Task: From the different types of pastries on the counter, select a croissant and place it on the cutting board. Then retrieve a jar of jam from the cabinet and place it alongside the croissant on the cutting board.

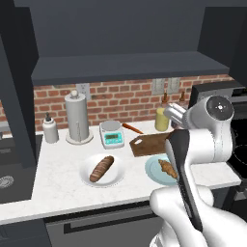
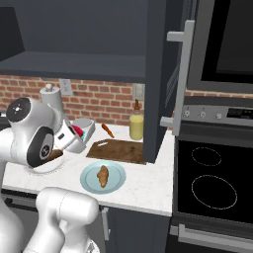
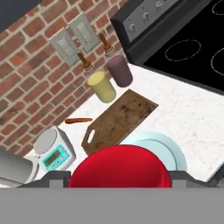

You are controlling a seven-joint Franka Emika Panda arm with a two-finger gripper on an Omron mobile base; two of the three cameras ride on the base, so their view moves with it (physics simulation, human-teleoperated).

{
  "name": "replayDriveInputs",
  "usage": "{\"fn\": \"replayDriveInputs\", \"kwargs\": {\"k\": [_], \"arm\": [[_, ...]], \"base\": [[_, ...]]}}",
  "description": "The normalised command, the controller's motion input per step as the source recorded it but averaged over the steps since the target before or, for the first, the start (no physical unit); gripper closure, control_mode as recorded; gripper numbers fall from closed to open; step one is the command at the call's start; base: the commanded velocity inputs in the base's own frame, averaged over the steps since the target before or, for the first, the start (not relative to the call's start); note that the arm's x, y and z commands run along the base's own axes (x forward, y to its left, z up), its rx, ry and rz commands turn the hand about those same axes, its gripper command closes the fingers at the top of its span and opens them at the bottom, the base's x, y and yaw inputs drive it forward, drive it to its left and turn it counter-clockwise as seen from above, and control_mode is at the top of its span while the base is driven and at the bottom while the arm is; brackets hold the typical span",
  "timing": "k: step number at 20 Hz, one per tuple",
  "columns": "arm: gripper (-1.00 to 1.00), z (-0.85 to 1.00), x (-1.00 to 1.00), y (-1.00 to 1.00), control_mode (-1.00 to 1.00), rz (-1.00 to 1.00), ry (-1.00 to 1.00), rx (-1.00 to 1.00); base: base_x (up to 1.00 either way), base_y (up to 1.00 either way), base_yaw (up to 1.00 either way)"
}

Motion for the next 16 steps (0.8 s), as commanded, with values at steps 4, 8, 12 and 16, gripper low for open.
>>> {"fn": "replayDriveInputs", "kwargs": {"k": [4, 8, 12, 16], "arm": [[1.0, -0.47, 0.09, 0.0, -1.0, -0.05, -0.07, -0.05], [1.0, -0.99, 0.14, 0.0, -1.0, -0.05, -0.01, -0.16], [1.0, -0.23, 0.03, 0.0, -1.0, -0.01, 0.0, 0.03], [1.0, -0.06, 0.11, -0.05, -1.0, 0.0, -0.05, 0.01]], "base": [[0.0, 0.0, 0.0], [0.0, 0.0, 0.0], [0.0, 0.0, 0.0], [0.0, 0.0, 0.0]]}}
